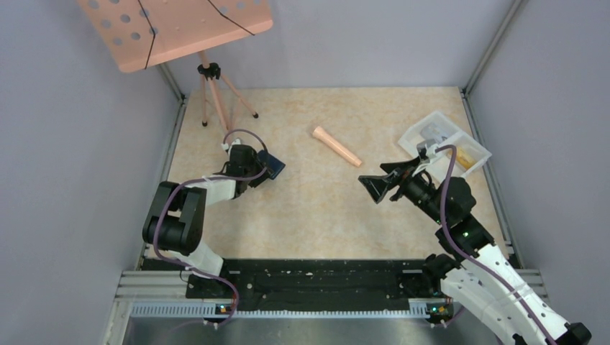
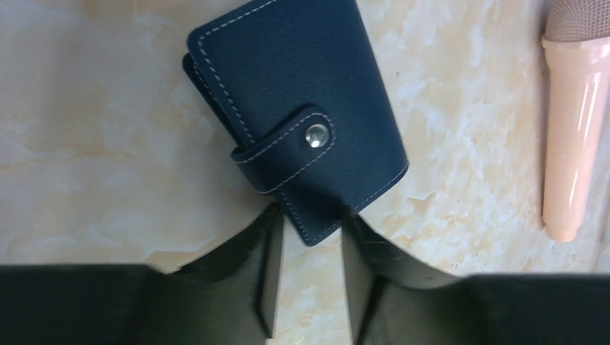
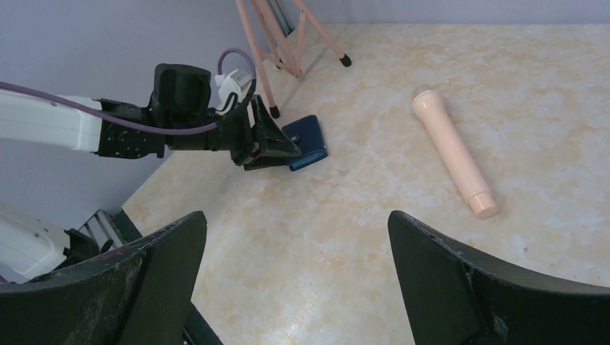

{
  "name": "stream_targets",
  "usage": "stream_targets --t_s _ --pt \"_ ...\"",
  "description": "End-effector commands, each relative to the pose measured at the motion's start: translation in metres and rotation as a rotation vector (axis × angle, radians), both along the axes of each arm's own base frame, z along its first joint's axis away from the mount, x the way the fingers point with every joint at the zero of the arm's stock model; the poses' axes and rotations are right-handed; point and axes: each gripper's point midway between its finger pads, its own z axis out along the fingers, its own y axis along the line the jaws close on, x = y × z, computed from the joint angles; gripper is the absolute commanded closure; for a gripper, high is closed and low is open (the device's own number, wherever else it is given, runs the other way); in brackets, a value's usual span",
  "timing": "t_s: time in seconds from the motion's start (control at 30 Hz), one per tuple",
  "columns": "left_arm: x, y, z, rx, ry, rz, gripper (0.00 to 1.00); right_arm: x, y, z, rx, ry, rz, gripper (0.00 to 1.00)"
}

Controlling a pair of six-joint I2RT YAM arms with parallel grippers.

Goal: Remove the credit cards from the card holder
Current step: Open the card holder at the center of the board.

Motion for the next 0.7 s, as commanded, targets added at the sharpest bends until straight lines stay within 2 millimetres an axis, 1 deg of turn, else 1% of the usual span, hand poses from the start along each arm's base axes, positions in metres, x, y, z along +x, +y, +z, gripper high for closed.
stream_targets --t_s 0.0,0.03,0.13,0.2,0.23,0.27,0.33,0.4,0.5,0.57,0.67 --pt "0.009 0.002 0.007 0.02 -0.025 -0.007 0.66 0.0 0.002 0.017 0.009 -0.054 0.011 0.04" --pt "0.007 0.004 0.006 0.03 -0.018 -0.006 0.73 0.001 0.002 0.016 0.007 -0.049 0.007 0.04" --pt "-0.001 0.008 0.004 0.054 0.004 -0.008 0.87 0.006 0.0 0.01 -0.01 -0.021 -0.019 0.04" --pt "-0.008 0.01 0.004 0.063 0.012 -0.014 0.94 0.011 -0.001 0.009 -0.021 -0.013 -0.036 0.03" --pt "-0.011 0.011 0.005 0.067 0.012 -0.018 0.97 0.012 -0.002 0.001 -0.04 0.018 -0.042 0.03" --pt "-0.014 0.01 0.006 0.066 0.014 -0.028 1.0 0.013 -0.001 -0.002 -0.049 0.036 -0.046 0.03" --pt "-0.024 0.007 0.008 0.056 0.019 -0.058 1.0 0.016 -0.001 -0.009 -0.067 0.073 -0.05 0.02" --pt "-0.034 0.0 0.013 0.031 0.014 -0.1 1.0 0.019 0.001 -0.018 -0.087 0.114 -0.05 0.02" --pt "-0.054 -0.017 0.023 -0.007 0.001 -0.184 1.0 0.023 0.004 -0.032 -0.112 0.178 -0.053 0.01" --pt "-0.072 -0.031 0.027 -0.02 0.001 -0.253 1.0 0.026 0.004 -0.046 -0.136 0.224 -0.06 0.01" --pt "-0.103 -0.054 0.031 -0.032 0.024 -0.357 1.0 0.032 0.002 -0.072 -0.169 0.313 -0.095 0.01"
